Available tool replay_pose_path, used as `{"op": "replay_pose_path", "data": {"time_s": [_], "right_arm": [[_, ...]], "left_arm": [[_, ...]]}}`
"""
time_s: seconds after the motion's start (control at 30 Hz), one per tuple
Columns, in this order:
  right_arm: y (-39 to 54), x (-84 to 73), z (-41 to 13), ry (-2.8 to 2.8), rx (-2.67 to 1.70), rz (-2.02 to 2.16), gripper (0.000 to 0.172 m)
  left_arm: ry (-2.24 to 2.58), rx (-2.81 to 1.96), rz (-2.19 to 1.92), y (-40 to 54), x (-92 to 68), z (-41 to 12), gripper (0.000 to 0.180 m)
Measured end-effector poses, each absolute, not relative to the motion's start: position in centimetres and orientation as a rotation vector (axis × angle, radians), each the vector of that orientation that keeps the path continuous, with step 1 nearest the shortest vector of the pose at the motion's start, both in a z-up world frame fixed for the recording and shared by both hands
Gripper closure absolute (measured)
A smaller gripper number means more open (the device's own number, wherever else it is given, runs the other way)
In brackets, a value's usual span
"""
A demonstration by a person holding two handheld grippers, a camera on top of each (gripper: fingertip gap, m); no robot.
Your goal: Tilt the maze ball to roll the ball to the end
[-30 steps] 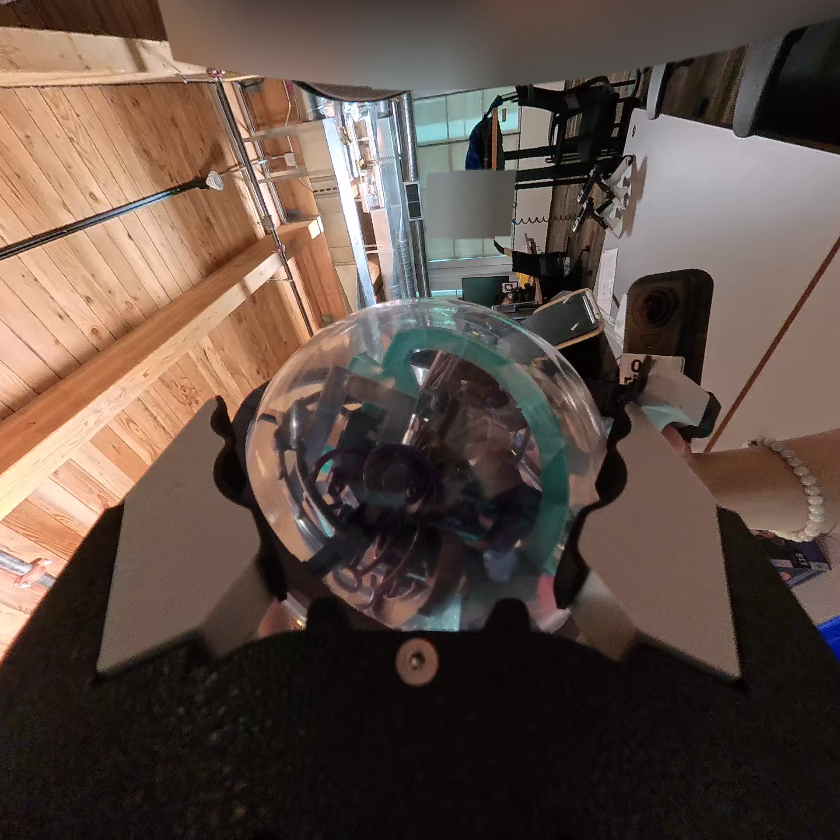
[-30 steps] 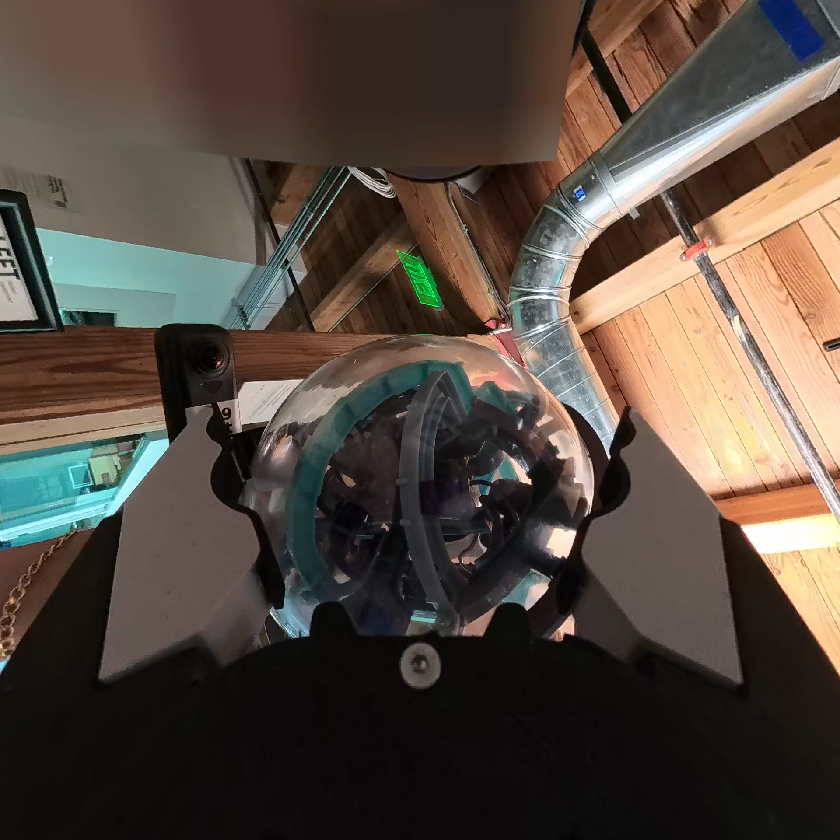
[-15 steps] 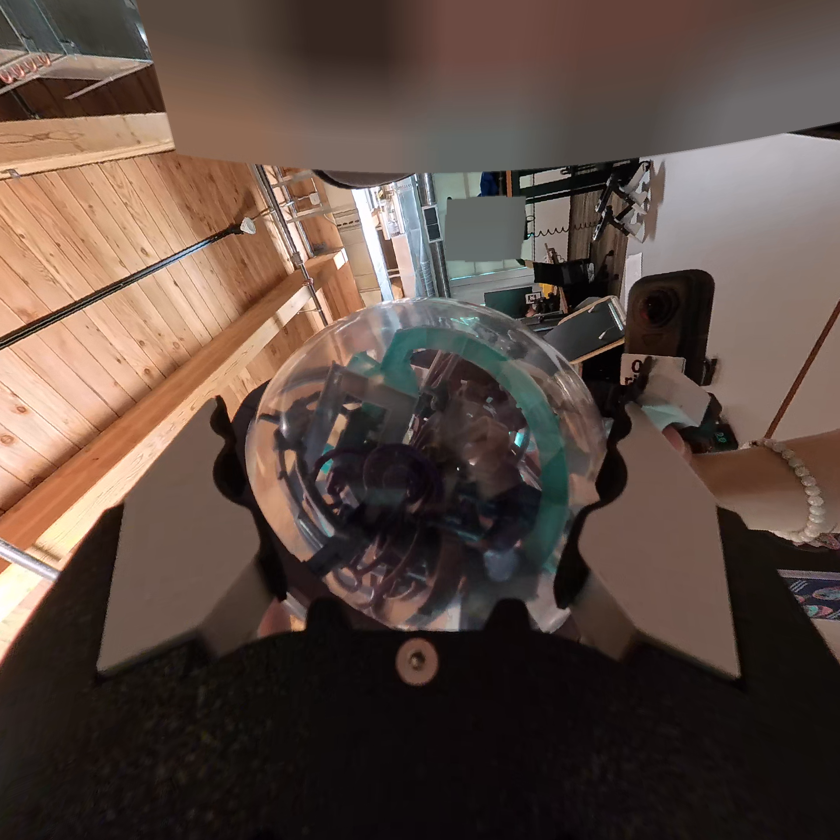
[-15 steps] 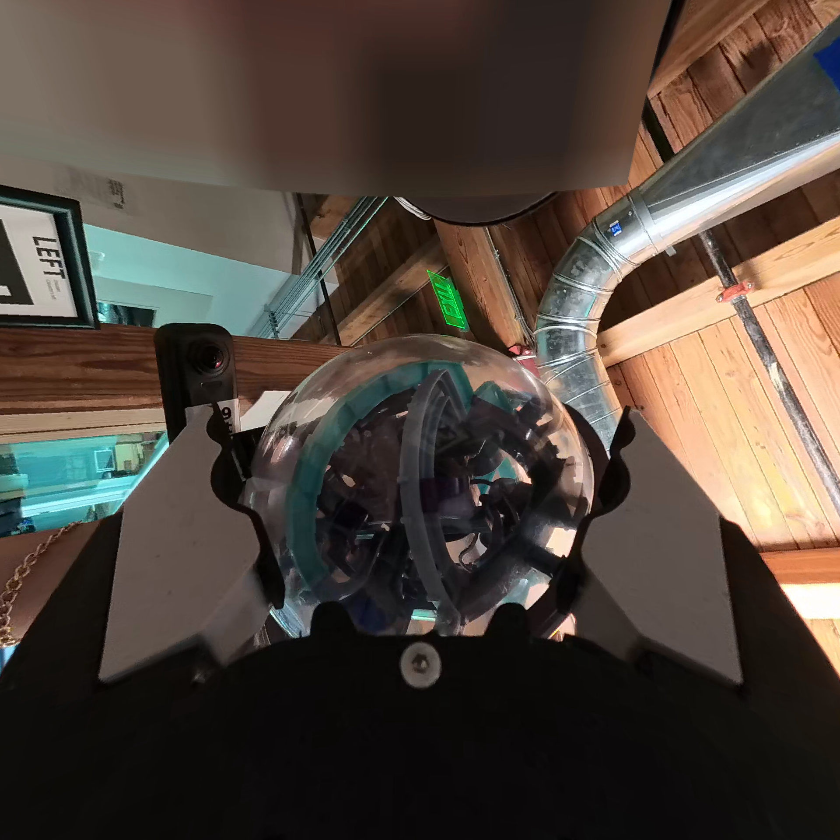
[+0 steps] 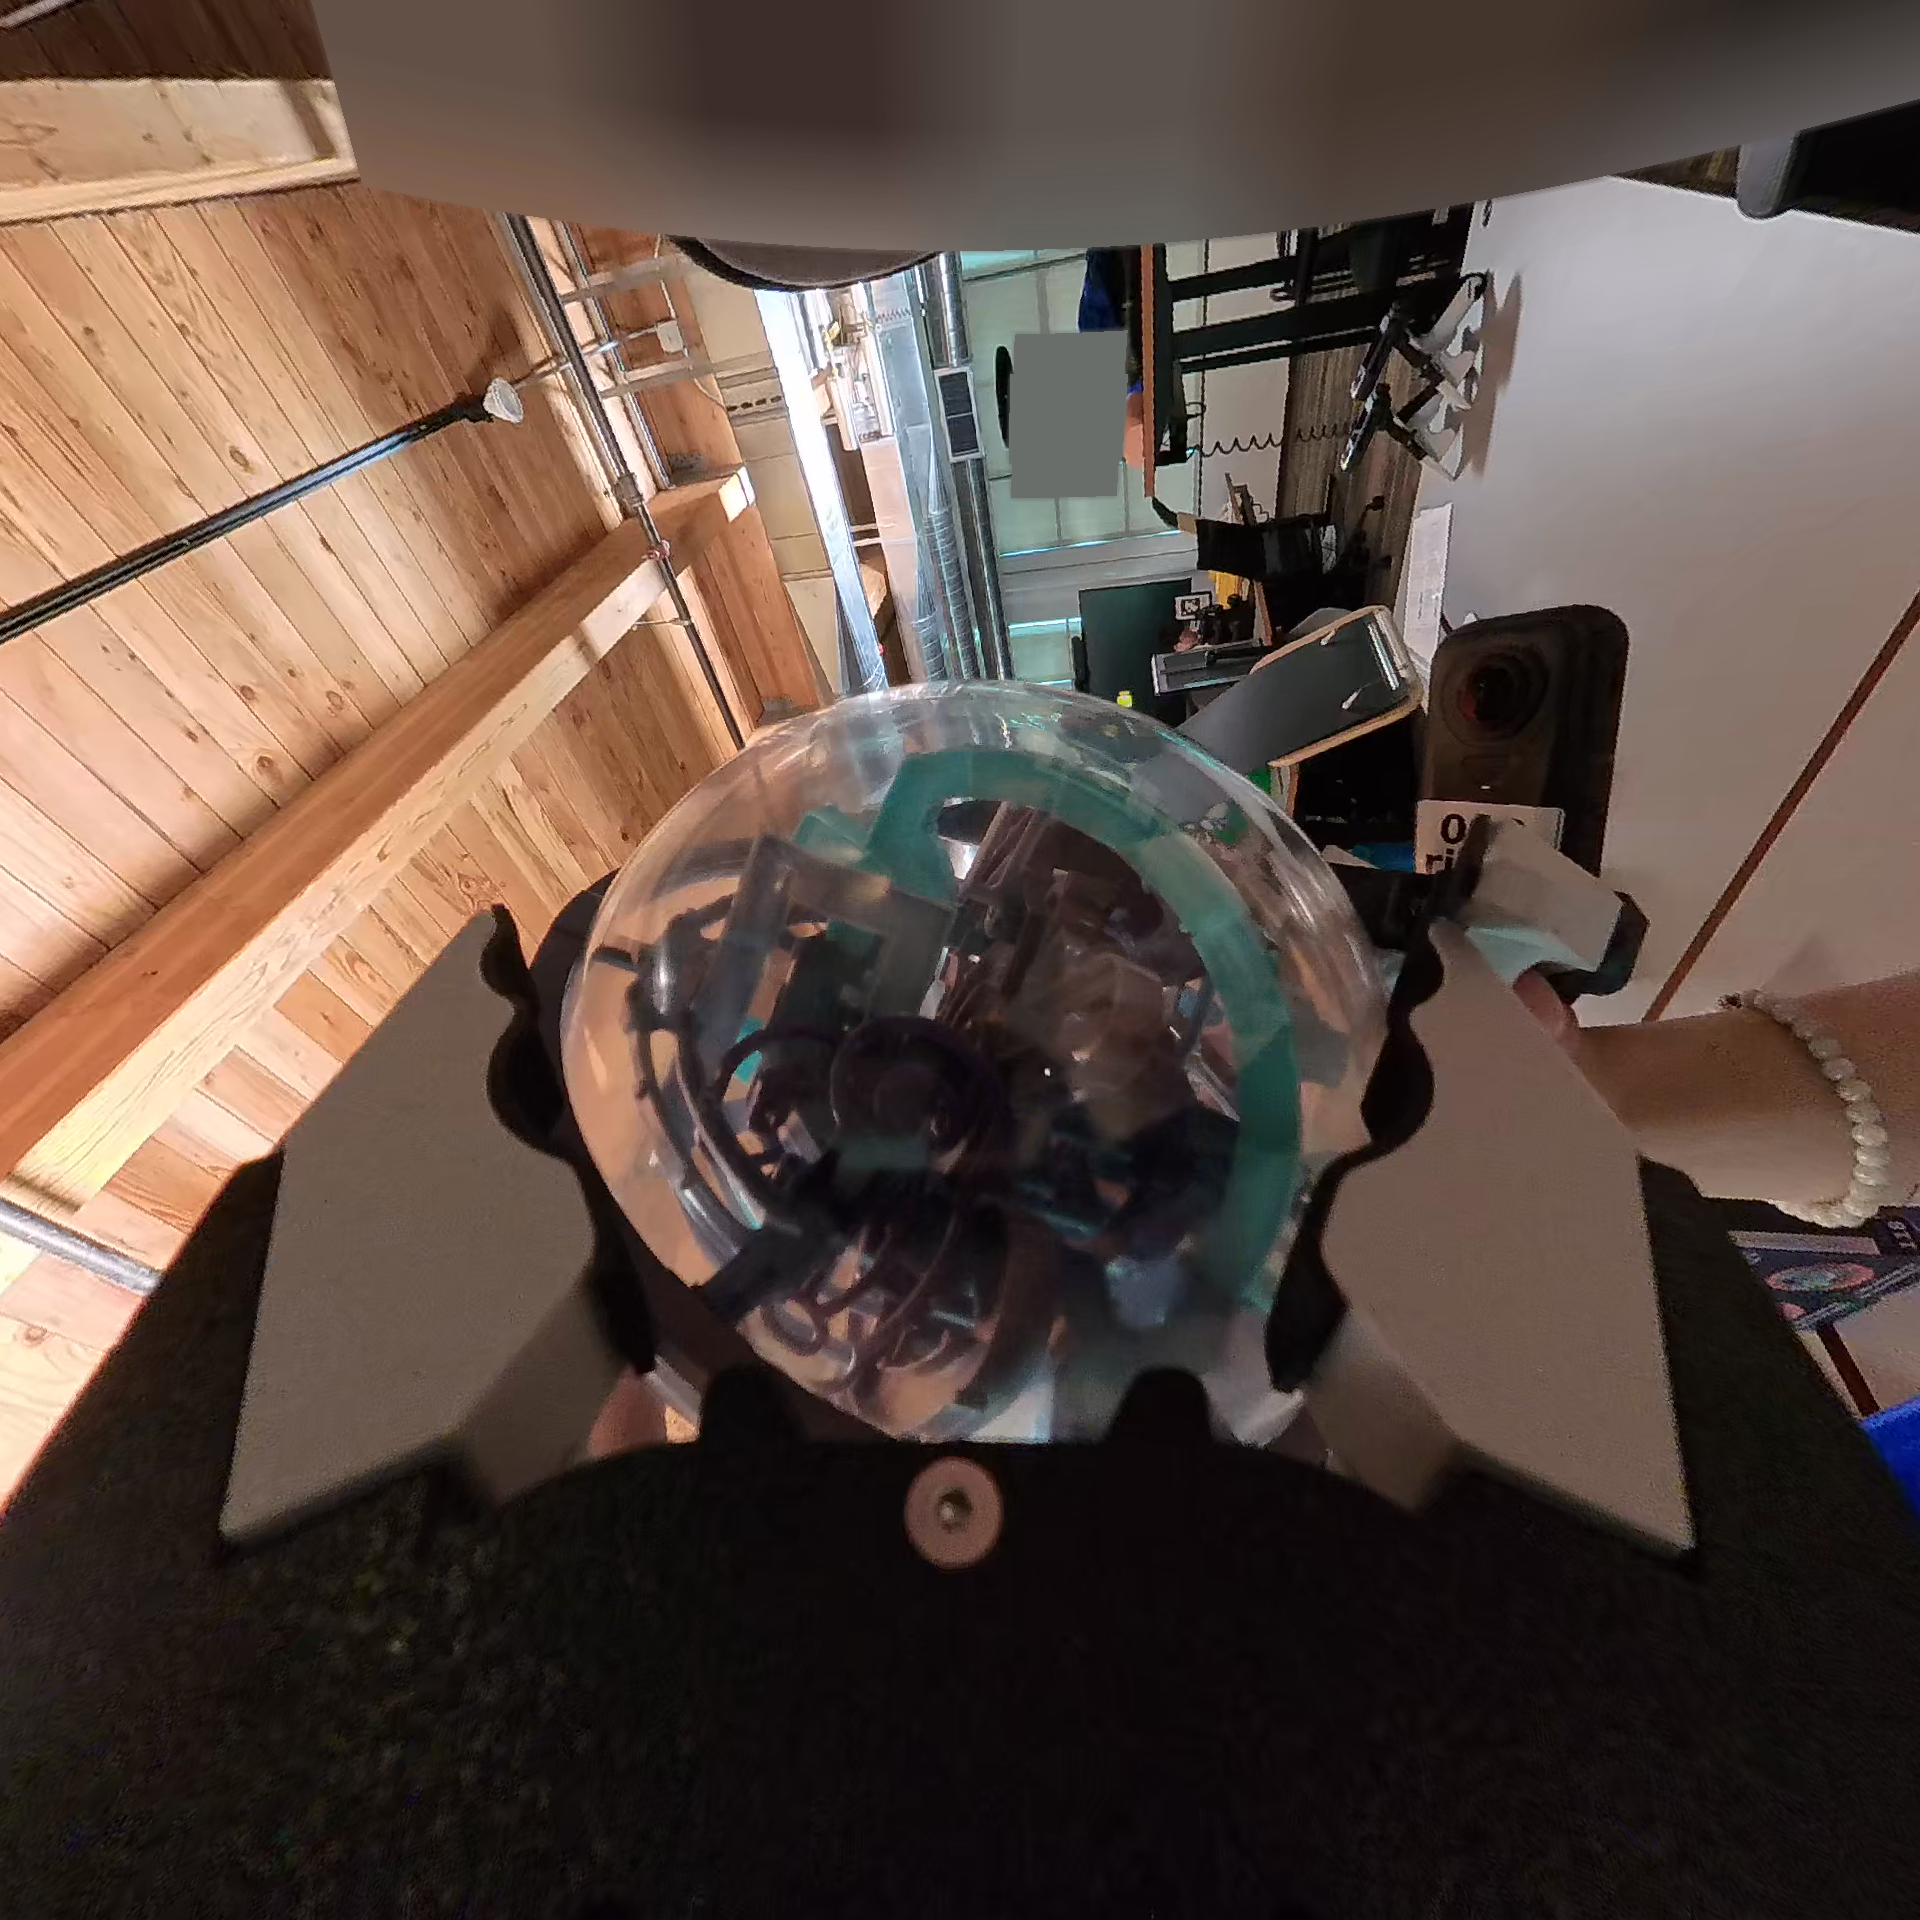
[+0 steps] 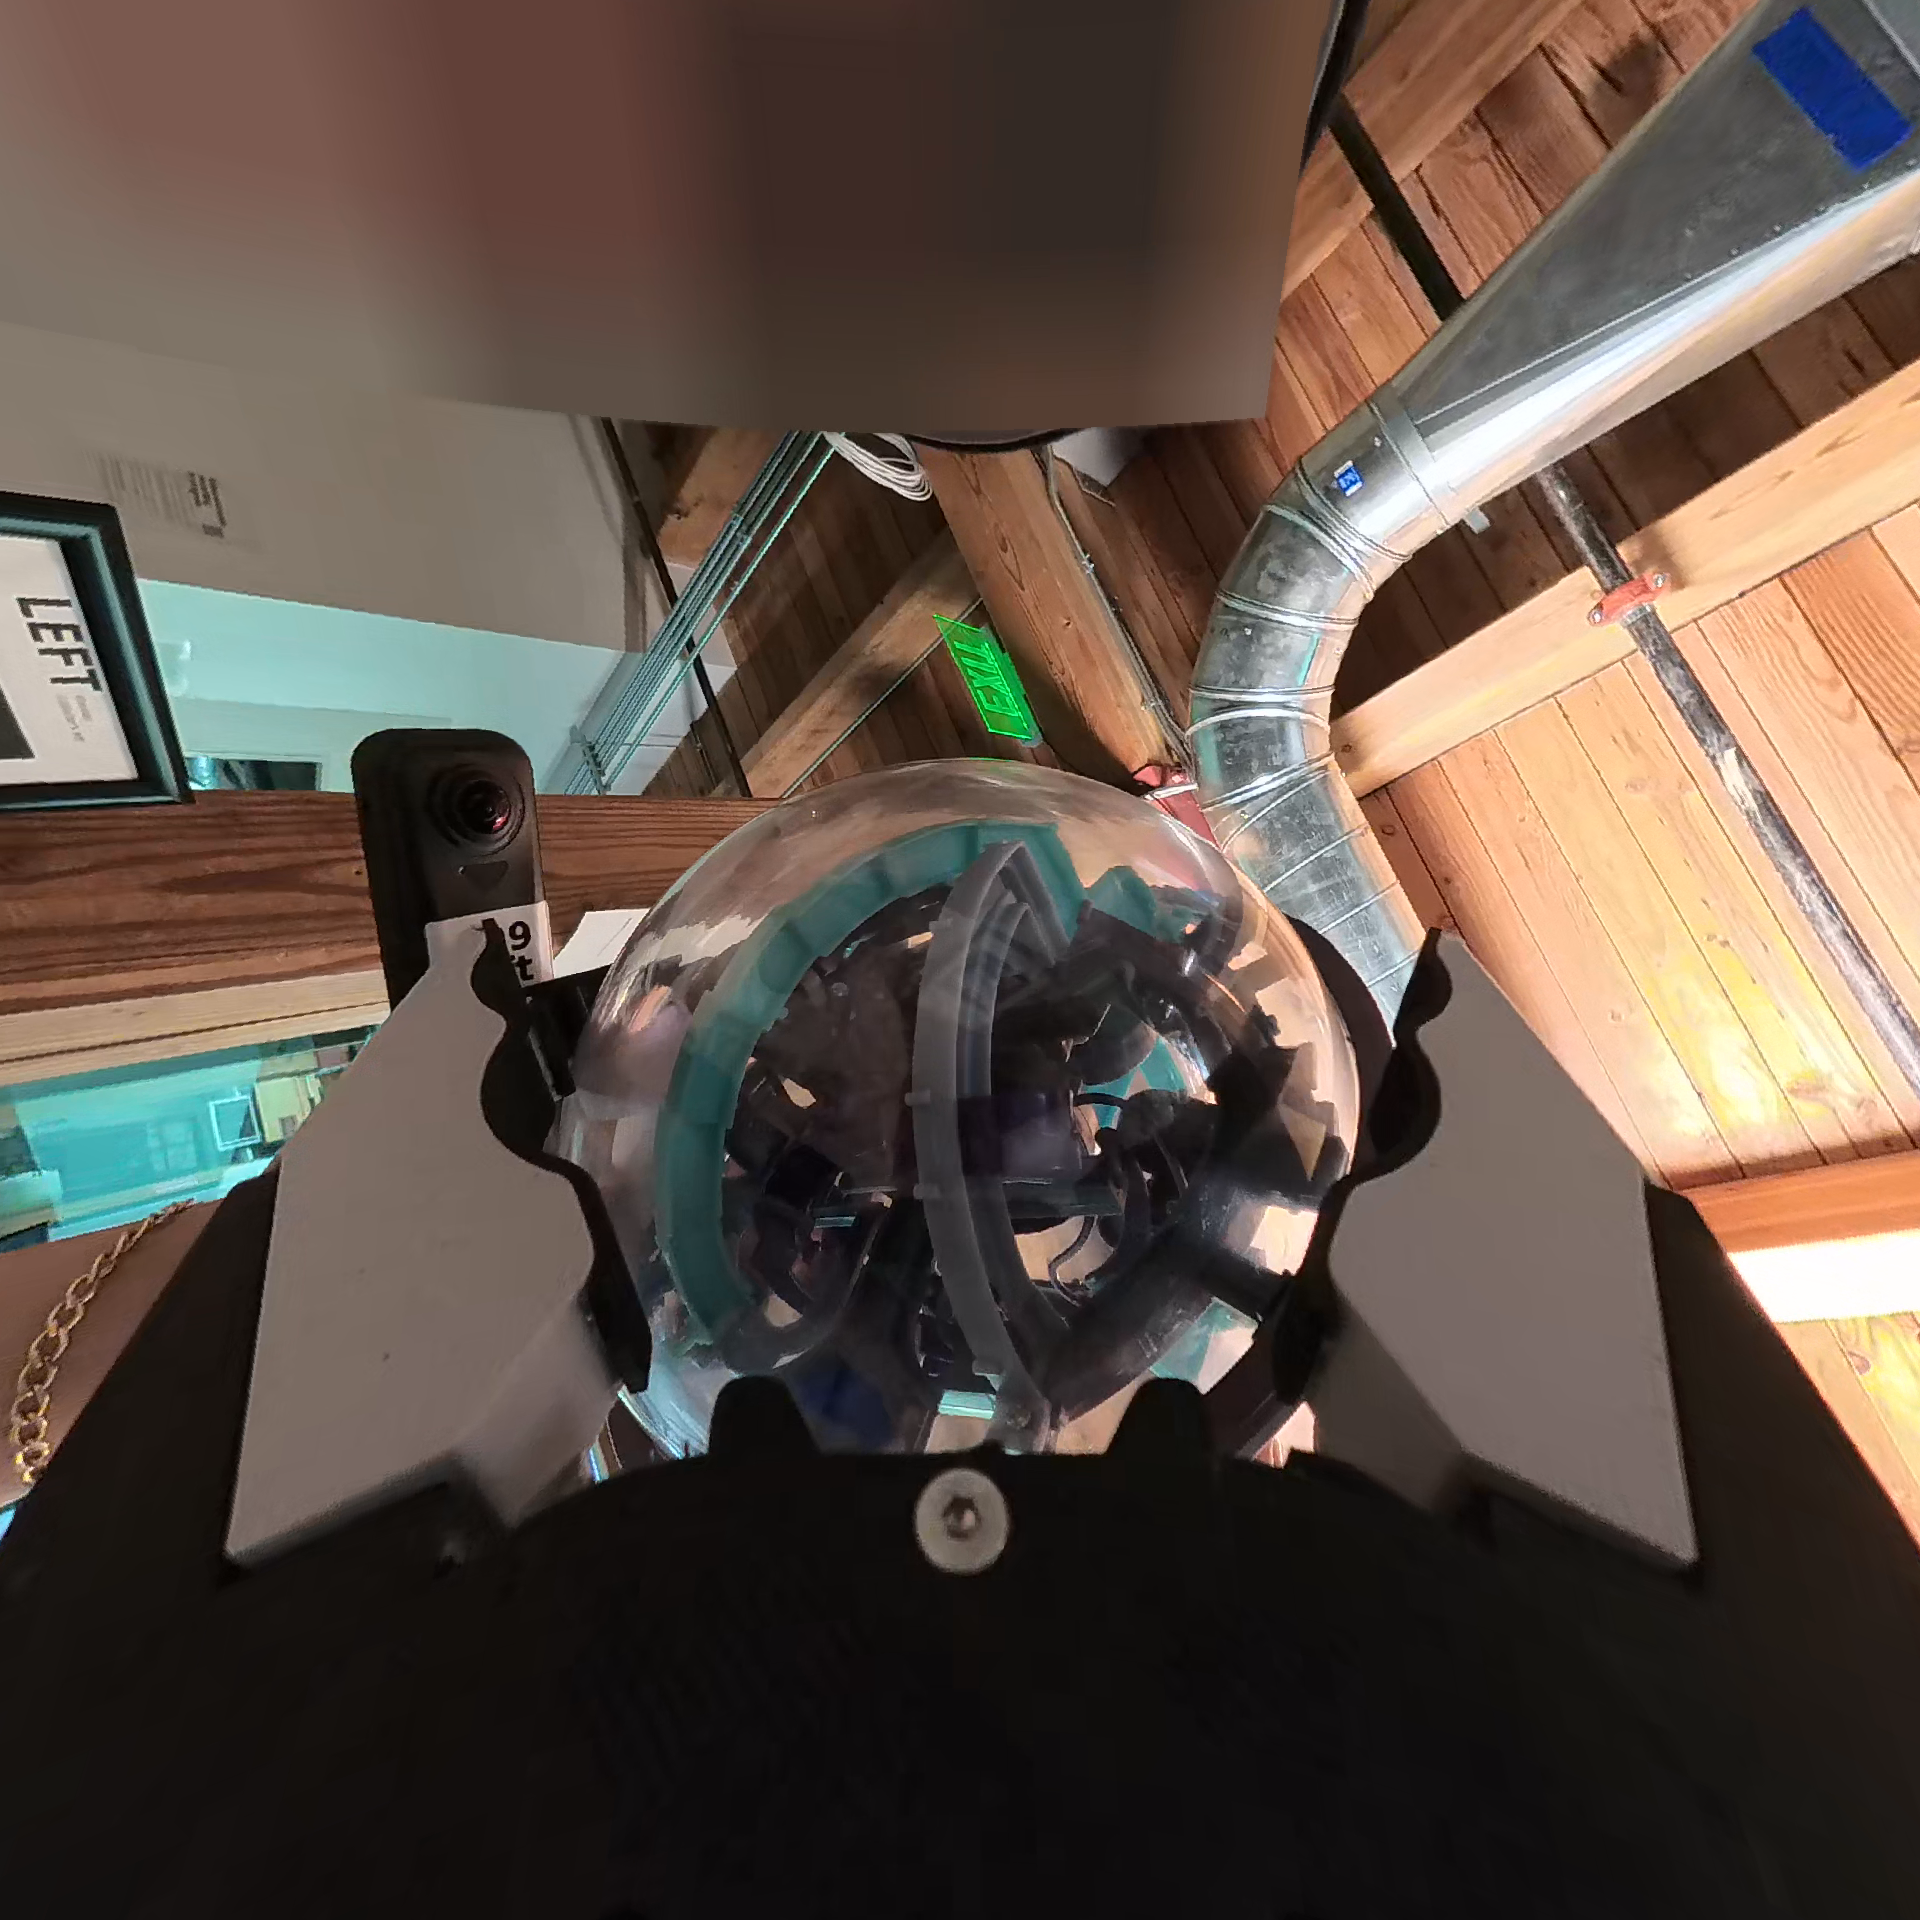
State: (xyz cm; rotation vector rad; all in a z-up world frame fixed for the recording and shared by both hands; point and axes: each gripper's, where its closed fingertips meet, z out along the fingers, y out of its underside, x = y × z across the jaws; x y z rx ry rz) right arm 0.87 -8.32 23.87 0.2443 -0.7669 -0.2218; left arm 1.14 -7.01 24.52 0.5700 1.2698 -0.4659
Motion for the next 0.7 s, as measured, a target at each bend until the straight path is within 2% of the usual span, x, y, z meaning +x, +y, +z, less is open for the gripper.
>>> {"op": "replay_pose_path", "data": {"time_s": [0.7], "right_arm": [[-7.9,2.5,23.7,-0.707,0.237,-0.119,0.015]], "left_arm": [[1.328,0.47,-0.415,-6.7,2.7,24.4,0.027]]}}
